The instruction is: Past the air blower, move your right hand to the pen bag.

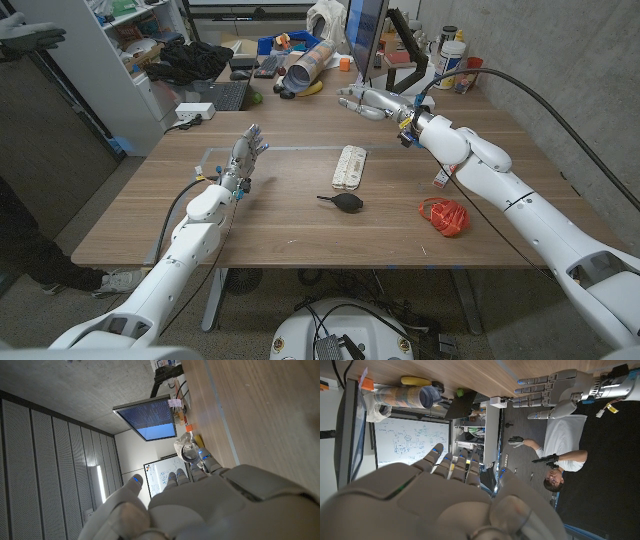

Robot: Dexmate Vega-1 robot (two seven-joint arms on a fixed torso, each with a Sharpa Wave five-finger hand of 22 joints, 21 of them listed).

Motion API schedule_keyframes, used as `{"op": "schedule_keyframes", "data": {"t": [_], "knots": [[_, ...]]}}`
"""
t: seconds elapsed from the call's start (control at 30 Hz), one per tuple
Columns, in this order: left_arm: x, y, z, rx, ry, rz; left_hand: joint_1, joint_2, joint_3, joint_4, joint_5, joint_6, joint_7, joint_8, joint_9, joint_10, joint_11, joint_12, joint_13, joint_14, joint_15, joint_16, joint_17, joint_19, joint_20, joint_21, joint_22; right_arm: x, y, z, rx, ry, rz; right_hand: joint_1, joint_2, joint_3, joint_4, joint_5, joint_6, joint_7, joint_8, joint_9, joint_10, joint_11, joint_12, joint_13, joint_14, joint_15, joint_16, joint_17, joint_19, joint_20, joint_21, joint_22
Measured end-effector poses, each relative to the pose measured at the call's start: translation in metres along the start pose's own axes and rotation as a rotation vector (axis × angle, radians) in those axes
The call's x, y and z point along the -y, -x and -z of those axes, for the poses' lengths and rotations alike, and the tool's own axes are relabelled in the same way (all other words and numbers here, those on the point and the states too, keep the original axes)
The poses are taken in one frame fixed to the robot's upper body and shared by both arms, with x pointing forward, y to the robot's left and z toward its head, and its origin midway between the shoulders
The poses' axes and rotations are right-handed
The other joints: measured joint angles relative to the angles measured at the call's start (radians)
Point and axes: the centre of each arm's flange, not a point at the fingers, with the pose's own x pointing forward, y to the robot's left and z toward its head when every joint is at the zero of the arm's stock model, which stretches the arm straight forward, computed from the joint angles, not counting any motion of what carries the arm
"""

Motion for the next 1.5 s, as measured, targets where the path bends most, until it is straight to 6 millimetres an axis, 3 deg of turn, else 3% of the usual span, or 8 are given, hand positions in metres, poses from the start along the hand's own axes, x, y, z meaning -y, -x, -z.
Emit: {"op": "schedule_keyframes", "data": {"t": [1.5], "knots": [[0.004, 0.001, -0.001, -0.006, -0.030, 0.011, 0.000, 0.000, 0.000, 0.000, 0.000, 0.005, 0.005, 0.000, 0.000, 0.005, 0.005, 0.000, 0.000, 0.000, 0.000, 0.000, 0.000, 0.000, 0.000, -0.011, -0.002, -0.016, -0.006, -0.001, -0.024, 0.100, -0.080, 0.000, 0.000, 0.000, 0.000, 0.000, 0.008, -0.002, 0.000, 0.000, 0.009, -0.002, 0.000, 0.000, 0.000, 0.000, 0.000, 0.000, 0.011, -0.004, -0.004, 0.000]]}}
